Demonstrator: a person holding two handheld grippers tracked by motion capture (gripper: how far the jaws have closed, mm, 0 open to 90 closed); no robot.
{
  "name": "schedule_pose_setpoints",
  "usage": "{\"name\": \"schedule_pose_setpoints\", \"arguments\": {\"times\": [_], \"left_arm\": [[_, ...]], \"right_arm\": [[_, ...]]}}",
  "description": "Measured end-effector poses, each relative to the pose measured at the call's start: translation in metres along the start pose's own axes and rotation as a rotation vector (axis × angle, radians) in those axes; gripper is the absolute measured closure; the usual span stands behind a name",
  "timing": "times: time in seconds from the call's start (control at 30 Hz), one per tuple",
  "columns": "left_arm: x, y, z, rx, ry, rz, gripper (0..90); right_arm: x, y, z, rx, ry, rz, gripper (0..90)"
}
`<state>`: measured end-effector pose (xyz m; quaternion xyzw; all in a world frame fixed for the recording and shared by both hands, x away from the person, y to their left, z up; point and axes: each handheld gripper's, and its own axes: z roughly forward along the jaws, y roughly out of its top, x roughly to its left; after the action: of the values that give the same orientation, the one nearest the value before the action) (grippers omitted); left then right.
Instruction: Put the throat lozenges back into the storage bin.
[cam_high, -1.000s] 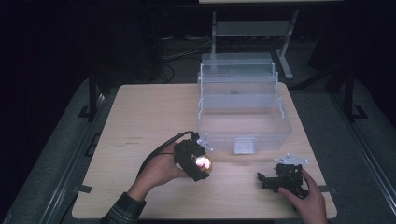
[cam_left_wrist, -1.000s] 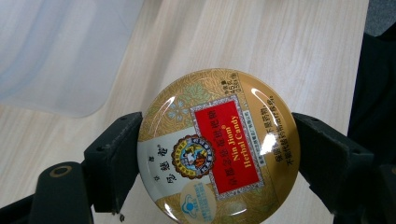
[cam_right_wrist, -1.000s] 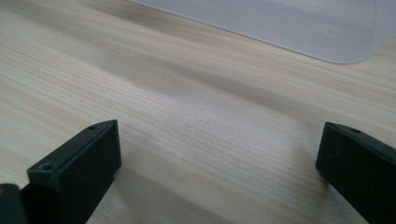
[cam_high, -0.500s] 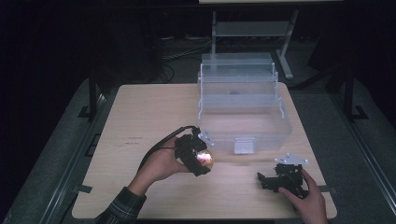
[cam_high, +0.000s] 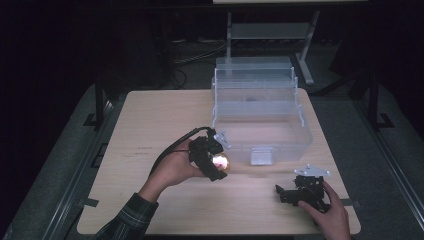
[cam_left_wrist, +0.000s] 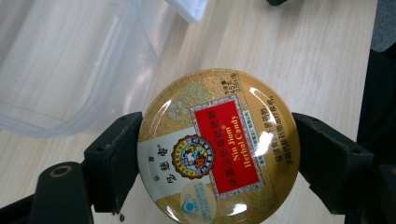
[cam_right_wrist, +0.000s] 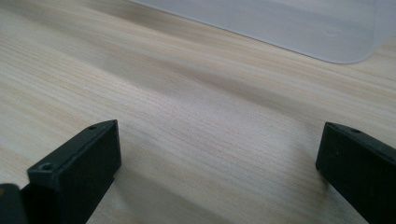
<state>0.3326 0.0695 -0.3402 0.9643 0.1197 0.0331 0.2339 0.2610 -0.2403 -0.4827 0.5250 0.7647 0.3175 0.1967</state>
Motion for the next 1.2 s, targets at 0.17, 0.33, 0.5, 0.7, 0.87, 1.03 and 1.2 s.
{"name": "schedule_pose_setpoints", "arguments": {"times": [0.17,0.33,0.5,0.7,0.87,1.03,1.2], "left_arm": [[0.006,0.004,-0.003,-0.01,0.005,-0.013,19.6],[0.013,0.009,-0.006,-0.021,0.012,-0.02,19.6],[0.021,0.013,-0.008,-0.031,0.014,-0.03,19.6],[0.028,0.019,-0.009,-0.035,0.024,-0.037,19.6],[0.035,0.023,-0.01,-0.04,0.032,-0.047,19.6],[0.042,0.027,-0.011,-0.048,0.032,-0.053,19.6],[0.047,0.03,-0.012,-0.059,0.037,-0.065,19.6]], "right_arm": [[0.0,0.0,0.0,0.0,0.001,-0.001,0.0],[0.0,0.0,0.0,0.0,0.001,-0.001,0.0],[0.0,0.0,0.0,0.0,0.001,0.0,0.0],[0.0,0.0,0.0,0.0,0.001,-0.001,0.0],[0.0,0.0,0.0,0.0,0.001,-0.001,0.0],[0.0,0.0,0.0,0.0,0.001,-0.001,0.0],[0.0,0.0,0.0,0.0,0.001,-0.001,0.0]]}}
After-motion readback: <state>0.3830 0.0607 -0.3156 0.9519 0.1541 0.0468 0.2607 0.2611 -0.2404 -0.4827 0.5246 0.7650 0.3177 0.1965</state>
